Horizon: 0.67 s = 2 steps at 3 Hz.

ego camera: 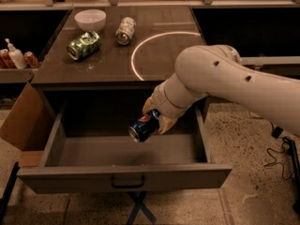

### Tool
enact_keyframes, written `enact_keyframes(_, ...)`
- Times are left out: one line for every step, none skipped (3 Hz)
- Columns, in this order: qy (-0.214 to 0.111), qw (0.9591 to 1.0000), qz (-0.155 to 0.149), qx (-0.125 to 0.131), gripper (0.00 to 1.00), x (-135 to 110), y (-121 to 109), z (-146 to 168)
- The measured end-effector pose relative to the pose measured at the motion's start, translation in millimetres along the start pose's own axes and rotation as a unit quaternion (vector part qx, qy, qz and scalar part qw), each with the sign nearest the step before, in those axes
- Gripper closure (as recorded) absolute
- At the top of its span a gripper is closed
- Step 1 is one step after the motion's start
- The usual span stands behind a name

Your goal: Pick pepsi can from top drawer and place on counter

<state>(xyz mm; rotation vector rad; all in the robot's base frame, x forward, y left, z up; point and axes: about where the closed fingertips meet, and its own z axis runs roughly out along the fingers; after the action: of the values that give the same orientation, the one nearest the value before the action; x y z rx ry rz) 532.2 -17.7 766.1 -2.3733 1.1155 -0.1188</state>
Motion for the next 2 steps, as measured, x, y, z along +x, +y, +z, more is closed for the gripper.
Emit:
enact_keyframes(0.023,0.9996,0.005,0.013,1.00,11,-12,-39)
enact_keyframes(0.042,0.9979,0.028,0.040,1.00,33,-36,-78)
